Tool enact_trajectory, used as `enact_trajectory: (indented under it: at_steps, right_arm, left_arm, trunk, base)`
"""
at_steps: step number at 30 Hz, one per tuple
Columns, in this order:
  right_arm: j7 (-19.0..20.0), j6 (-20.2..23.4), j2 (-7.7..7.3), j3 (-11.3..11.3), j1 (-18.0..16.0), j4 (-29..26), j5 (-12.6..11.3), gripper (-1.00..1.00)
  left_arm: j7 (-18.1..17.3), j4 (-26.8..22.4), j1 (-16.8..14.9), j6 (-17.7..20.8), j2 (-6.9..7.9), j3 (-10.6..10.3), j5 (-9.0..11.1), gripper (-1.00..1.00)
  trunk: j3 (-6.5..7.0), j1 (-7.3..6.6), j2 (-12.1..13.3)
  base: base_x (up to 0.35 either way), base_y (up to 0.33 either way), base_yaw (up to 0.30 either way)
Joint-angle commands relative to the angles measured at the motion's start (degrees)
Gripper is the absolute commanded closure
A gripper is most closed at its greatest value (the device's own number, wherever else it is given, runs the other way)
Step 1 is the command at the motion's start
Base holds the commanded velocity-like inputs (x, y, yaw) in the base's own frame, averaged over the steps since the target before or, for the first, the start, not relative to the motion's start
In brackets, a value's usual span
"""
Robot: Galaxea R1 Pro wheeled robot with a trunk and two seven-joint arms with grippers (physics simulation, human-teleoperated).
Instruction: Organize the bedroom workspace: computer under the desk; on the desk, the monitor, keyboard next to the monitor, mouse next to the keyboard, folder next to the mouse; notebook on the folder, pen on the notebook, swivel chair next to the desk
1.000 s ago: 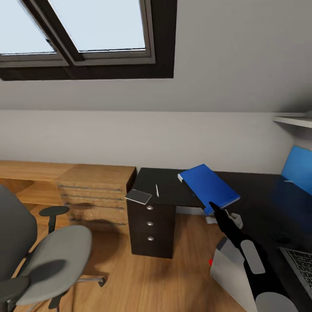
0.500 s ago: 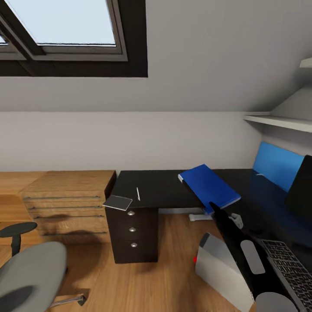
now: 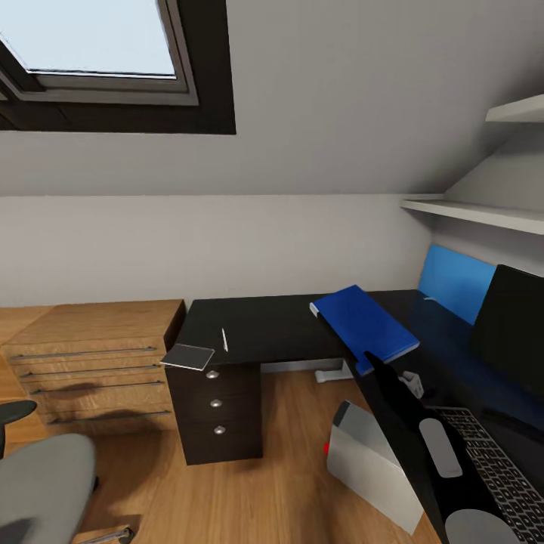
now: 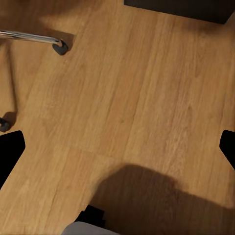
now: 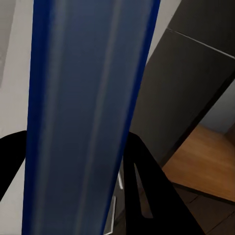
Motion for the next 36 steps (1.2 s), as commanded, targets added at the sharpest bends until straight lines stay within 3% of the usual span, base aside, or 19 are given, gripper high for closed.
enact_trajectory:
  at_steps: [1, 18, 19, 20, 24, 36]
  right_arm:
    - [0.1, 0.5, 0.02, -0.1, 0.0, 0.0, -0.4, 1.00]
    - [0.9, 1.1, 0.01, 0.0, -0.1, -0.4, -0.5, 1.00]
    - [1.2, 1.2, -0.02, 0.0, -0.1, -0.4, -0.5, 1.00]
    - [5.1, 1.3, 0.02, 0.0, -0.1, -0.2, -0.5, 1.00]
    - [6.8, 0.8, 0.11, 0.0, -0.1, 0.0, -0.2, 1.00]
    - [7.3, 0.7, 0.01, 0.0, 0.0, 0.0, -0.3, 1.00]
  left_arm:
    - [0.4, 0.0, -0.1, -0.3, 0.06, -0.4, 0.6, -1.00]
    - [0.4, 0.0, -0.1, -0.3, 0.06, -0.4, 0.6, -1.00]
    - [0.4, 0.0, -0.1, -0.3, 0.06, -0.4, 0.6, -1.00]
    - [0.4, 0.0, 0.0, -0.3, 0.06, -0.4, 0.6, -1.00]
    - [0.4, 0.0, 0.0, -0.3, 0.06, -0.5, 0.6, -1.00]
    - [0.4, 0.0, -0.1, -0.3, 0.06, -0.5, 0.6, -1.00]
  trunk:
    - [-0.07, 0.00, 0.0]
    - [-0.07, 0.00, 0.0]
    - [-0.07, 0.00, 0.0]
    - [-0.07, 0.00, 0.0]
    - [-0.07, 0.00, 0.0]
    - [-0.07, 0.00, 0.0]
  base:
    - [0.000, 0.000, -0.003]
    - [0.000, 0.000, 0.000]
    - [0.000, 0.000, 0.000]
    - [0.000, 0.000, 0.000]
    - [0.009, 0.000, 0.000]
    - [0.270, 0.000, 0.000]
